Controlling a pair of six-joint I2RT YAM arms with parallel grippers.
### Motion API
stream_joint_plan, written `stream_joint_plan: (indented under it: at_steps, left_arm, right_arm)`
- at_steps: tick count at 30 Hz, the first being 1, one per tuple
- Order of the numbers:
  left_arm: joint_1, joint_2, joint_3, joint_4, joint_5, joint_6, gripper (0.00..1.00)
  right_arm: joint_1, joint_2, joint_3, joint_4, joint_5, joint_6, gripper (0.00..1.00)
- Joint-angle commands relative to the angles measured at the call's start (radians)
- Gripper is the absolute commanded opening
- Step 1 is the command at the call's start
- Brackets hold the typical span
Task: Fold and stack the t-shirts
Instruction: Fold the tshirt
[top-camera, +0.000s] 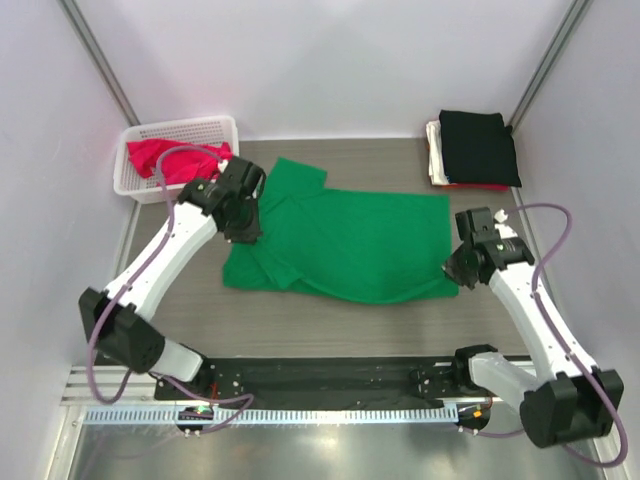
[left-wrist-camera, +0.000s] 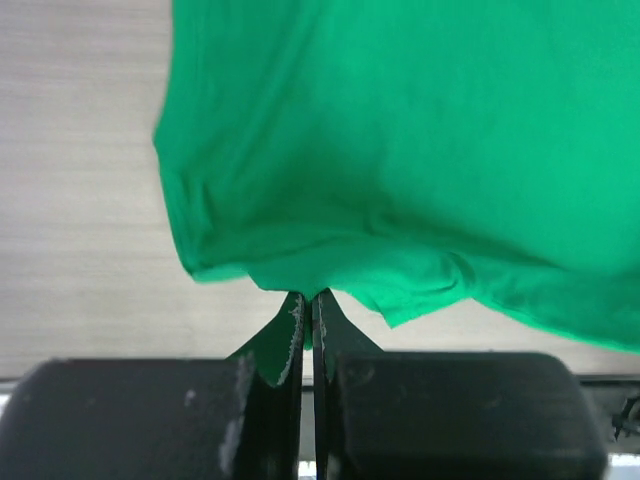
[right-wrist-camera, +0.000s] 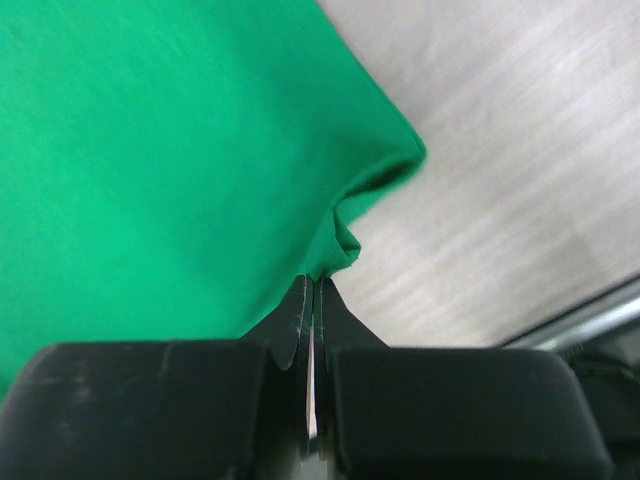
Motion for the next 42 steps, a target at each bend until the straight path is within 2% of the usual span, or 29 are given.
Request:
stream_joint_plan:
  at_steps: [1, 5, 15, 25, 26, 28, 29, 30, 31, 32, 33, 34, 35, 36, 39, 40, 42]
  left_arm:
    - [0.055, 0.088, 0.110, 0.058, 0.042, 0.113, 0.00]
    - [0.084, 0.220, 0.240, 0.050, 0.062, 0.158, 0.00]
    - [0.112, 0.454, 0.369, 0.070, 0.107, 0.213, 0.00]
    - [0.119, 0.651, 0.564, 0.035, 0.023, 0.248, 0.00]
    - [0.122, 0.666, 0.612, 0.028, 0.006, 0.247, 0.04]
    - [0.136, 0.715, 0.669, -0.020, -0.030, 0.238, 0.12]
    - [0.141, 0.729, 0.706, -0.048, -0.031, 0.213, 0.25]
    - [0.147, 0.732, 0.758, -0.073, -0.025, 0.203, 0.36]
    - [0.151, 0.712, 0.766, -0.090, -0.022, 0.190, 0.47]
    - [0.153, 0.685, 0.757, -0.084, -0.042, 0.170, 0.65]
    - [0.154, 0.656, 0.699, -0.071, -0.050, 0.161, 0.73]
    - [0.154, 0.577, 0.662, -0.044, -0.060, 0.155, 0.86]
    - [0.158, 0.536, 0.618, -0.030, -0.070, 0.140, 0.89]
    - [0.159, 0.487, 0.501, -0.016, -0.068, 0.130, 0.90]
    - [0.181, 0.289, 0.278, 0.118, -0.041, 0.060, 0.90]
    - [0.197, 0.180, 0.113, 0.154, -0.025, 0.035, 0.90]
    - [0.228, 0.084, -0.028, 0.253, 0.024, -0.036, 0.89]
  right_arm:
    - [-0.012, 0.084, 0.081, 0.109, 0.046, -0.059, 0.01]
    - [-0.046, 0.179, 0.100, 0.173, 0.037, -0.094, 0.01]
    - [-0.135, 0.310, 0.080, 0.276, -0.004, -0.136, 0.01]
    - [-0.178, 0.432, 0.069, 0.345, -0.021, -0.128, 0.01]
    - [-0.182, 0.448, 0.072, 0.365, -0.039, -0.130, 0.01]
    - [-0.199, 0.500, 0.107, 0.388, -0.067, -0.151, 0.17]
    - [-0.204, 0.518, 0.129, 0.402, -0.098, -0.191, 0.26]
    - [-0.210, 0.537, 0.182, 0.398, -0.110, -0.209, 0.64]
    - [-0.227, 0.552, 0.205, 0.391, -0.119, -0.226, 0.81]
    - [-0.234, 0.558, 0.227, 0.364, -0.122, -0.258, 0.90]
    - [-0.244, 0.552, 0.256, 0.346, -0.112, -0.268, 0.94]
    - [-0.257, 0.537, 0.258, 0.326, -0.107, -0.274, 0.95]
    - [-0.265, 0.490, 0.238, 0.319, -0.106, -0.278, 0.95]
    - [-0.270, 0.461, 0.221, 0.312, -0.104, -0.281, 0.96]
    - [-0.271, 0.326, 0.114, 0.296, -0.124, -0.272, 0.95]
    - [-0.271, 0.287, 0.080, 0.296, -0.138, -0.269, 0.95]
    - [-0.273, 0.194, -0.017, 0.301, -0.173, -0.269, 0.93]
